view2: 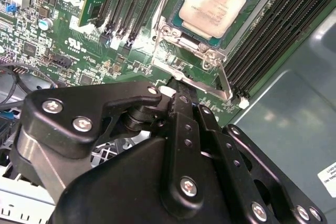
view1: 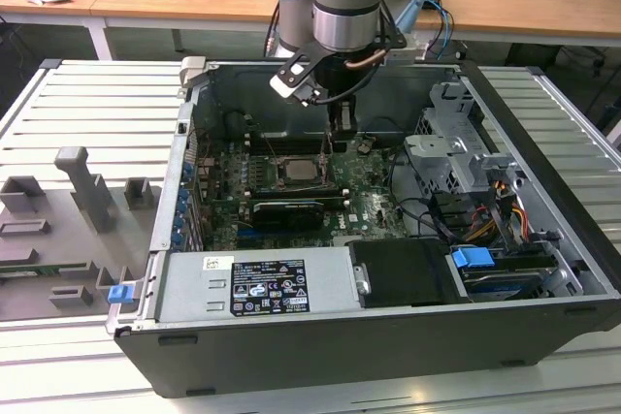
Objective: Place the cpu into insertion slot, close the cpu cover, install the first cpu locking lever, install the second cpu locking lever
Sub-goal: 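Close the cpu cover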
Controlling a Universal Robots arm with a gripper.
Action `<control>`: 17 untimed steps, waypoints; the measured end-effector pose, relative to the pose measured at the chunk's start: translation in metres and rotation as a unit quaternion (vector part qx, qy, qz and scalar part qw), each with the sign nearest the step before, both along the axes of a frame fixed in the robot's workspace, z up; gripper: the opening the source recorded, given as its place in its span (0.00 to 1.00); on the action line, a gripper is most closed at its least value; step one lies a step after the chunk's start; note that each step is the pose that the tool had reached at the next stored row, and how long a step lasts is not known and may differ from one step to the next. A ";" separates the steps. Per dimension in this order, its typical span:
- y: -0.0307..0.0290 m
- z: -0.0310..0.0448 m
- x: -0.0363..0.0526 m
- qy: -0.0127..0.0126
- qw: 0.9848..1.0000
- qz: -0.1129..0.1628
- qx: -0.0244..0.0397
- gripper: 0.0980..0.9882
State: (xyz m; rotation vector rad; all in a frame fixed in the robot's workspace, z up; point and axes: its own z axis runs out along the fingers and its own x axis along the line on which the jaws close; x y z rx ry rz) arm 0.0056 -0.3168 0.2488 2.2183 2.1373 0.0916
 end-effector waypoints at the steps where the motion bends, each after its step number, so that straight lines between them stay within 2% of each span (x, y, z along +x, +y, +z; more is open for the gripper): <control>1: 0.0000 0.0000 -0.0003 0.000 1.000 0.000 0.000 0.01; 17: 0.0000 0.0000 -0.0074 0.000 1.000 0.000 0.000 0.01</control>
